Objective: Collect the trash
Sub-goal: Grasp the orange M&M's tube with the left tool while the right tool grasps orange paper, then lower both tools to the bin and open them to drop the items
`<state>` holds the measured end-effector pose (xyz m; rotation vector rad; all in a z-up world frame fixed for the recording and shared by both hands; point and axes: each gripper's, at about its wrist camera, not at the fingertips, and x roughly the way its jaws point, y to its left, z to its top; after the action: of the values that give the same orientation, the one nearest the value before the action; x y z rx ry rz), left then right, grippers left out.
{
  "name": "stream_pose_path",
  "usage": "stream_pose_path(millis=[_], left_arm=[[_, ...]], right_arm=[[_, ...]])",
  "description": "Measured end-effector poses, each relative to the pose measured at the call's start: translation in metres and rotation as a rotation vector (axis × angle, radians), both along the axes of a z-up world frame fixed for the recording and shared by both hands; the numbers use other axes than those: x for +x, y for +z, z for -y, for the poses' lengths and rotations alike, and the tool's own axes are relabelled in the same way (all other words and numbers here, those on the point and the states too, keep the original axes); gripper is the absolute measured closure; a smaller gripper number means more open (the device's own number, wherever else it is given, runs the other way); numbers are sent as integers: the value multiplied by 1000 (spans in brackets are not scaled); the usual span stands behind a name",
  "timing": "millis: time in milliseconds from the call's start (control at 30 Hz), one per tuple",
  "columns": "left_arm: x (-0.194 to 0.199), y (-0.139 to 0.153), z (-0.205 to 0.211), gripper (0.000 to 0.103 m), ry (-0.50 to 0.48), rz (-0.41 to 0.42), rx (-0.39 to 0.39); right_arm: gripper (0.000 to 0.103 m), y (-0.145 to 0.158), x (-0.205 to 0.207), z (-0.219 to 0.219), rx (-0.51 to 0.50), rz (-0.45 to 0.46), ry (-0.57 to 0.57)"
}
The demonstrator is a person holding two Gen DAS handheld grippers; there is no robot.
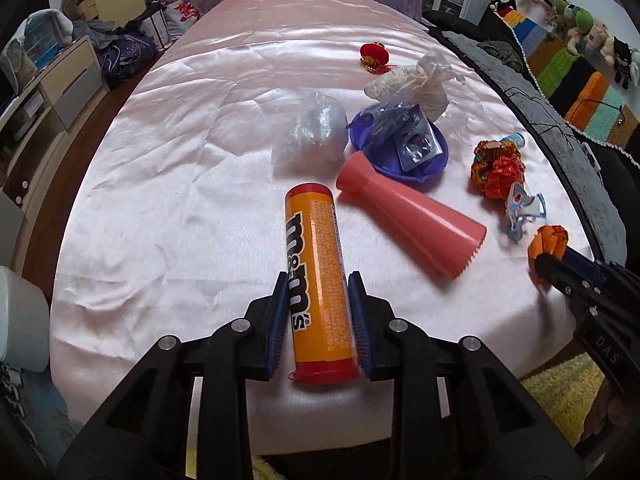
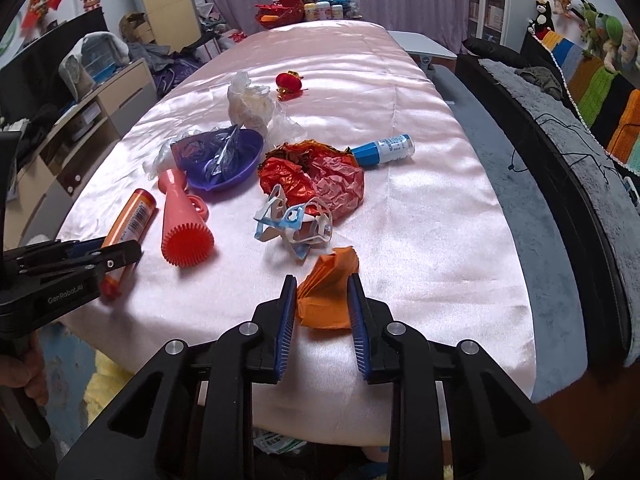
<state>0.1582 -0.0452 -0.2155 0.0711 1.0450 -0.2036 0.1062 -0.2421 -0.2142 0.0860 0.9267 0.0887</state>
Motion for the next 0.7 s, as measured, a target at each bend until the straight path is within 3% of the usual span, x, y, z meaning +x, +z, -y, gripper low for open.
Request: stream_pose_path(millis=[100, 200, 700], left_arm=[[-17, 1, -6, 76, -11, -7, -11], [-36, 4, -14, 76, -9, -13, -36], [-130, 13, -20, 76, -75, 9, -67]], right_arm=[[77, -1, -3, 1, 4, 9, -7], [87, 8, -10, 1, 24, 15, -15], [90, 12, -90, -17, 49, 1, 56]])
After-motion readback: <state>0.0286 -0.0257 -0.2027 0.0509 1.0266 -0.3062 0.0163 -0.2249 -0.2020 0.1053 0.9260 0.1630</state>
